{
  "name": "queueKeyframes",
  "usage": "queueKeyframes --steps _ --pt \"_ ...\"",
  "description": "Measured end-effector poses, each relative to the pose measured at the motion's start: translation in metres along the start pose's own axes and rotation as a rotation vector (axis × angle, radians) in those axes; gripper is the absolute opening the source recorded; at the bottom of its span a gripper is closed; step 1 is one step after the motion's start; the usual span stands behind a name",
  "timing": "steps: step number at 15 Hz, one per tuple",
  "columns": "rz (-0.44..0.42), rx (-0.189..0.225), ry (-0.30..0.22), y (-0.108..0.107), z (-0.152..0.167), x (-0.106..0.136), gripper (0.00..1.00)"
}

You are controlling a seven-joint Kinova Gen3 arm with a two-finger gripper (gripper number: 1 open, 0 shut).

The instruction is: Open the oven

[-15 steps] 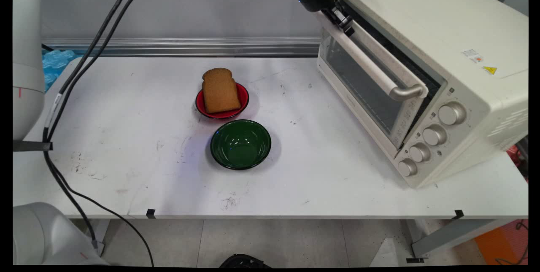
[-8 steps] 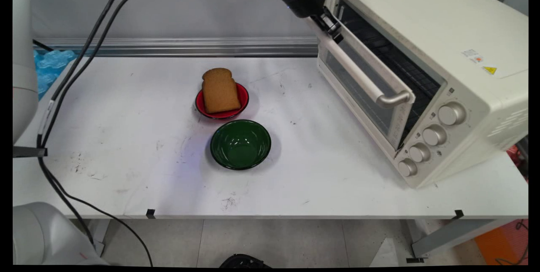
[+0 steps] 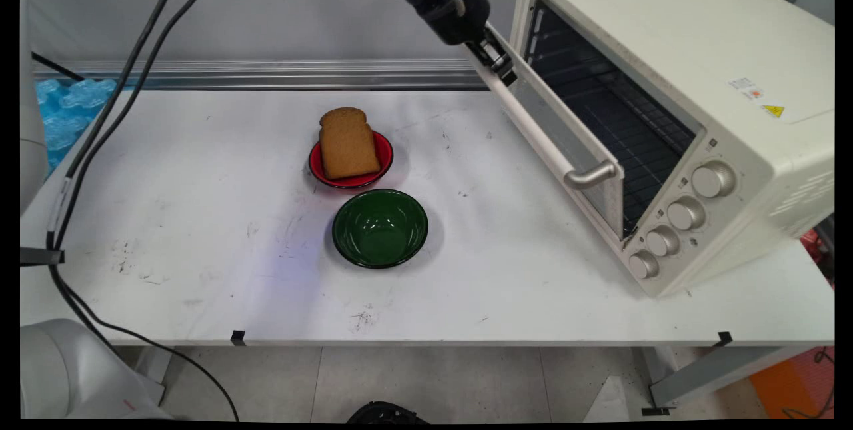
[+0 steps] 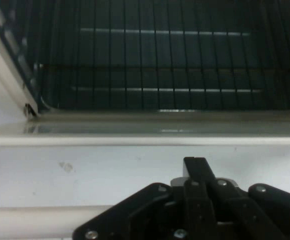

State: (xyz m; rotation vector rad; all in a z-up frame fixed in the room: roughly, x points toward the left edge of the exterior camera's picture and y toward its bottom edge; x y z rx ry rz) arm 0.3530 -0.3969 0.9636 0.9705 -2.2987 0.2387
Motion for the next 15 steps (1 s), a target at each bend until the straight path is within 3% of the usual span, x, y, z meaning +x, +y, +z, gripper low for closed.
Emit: queueKeyframes --steps 15 --pt "-0.004 -0.027 -0.093 0.007 -0.007 -0.061 0.00"
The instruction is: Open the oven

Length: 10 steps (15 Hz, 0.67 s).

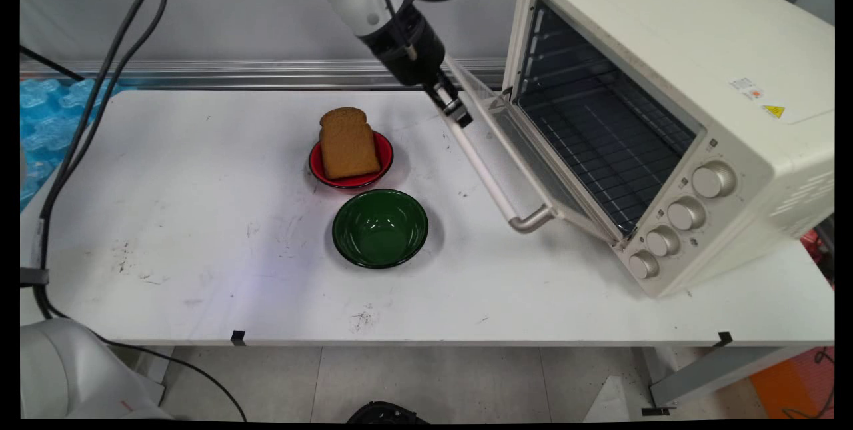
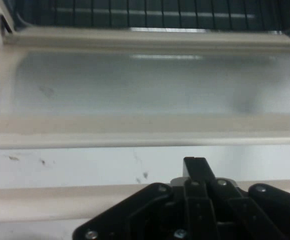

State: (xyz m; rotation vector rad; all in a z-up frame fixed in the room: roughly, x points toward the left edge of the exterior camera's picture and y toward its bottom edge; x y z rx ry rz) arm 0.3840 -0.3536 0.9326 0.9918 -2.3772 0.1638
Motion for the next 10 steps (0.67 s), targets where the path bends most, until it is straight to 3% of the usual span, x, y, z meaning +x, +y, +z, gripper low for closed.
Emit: queueKeyframes --steps 10 --pt "0.011 -0.013 -0.033 0.004 0.013 -0.048 0.00"
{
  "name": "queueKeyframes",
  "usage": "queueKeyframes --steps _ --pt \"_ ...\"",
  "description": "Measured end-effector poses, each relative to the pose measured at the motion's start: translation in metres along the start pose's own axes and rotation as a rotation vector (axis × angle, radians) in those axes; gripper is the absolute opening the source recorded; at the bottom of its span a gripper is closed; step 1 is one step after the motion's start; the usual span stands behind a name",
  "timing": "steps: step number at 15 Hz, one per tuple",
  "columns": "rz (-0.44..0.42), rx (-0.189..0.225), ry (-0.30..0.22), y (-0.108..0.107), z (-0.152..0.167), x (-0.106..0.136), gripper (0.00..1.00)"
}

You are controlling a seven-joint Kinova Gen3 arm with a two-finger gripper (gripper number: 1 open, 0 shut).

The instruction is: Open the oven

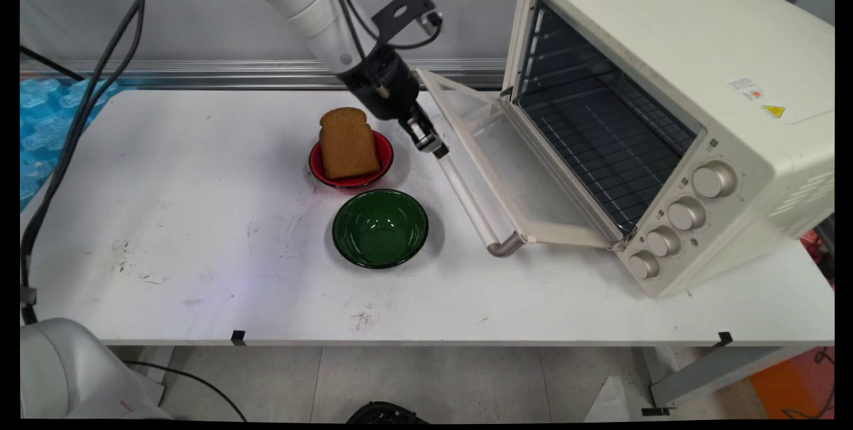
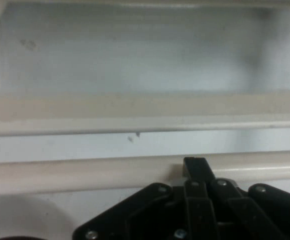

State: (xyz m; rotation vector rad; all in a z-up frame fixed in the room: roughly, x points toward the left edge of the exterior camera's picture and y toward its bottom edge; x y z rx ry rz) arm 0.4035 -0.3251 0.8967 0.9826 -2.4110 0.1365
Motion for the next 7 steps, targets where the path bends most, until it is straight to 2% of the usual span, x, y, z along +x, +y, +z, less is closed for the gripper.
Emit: queueKeyframes --steps 7 --pt "0.020 0.012 0.016 -0.001 0.014 -0.029 0.00"
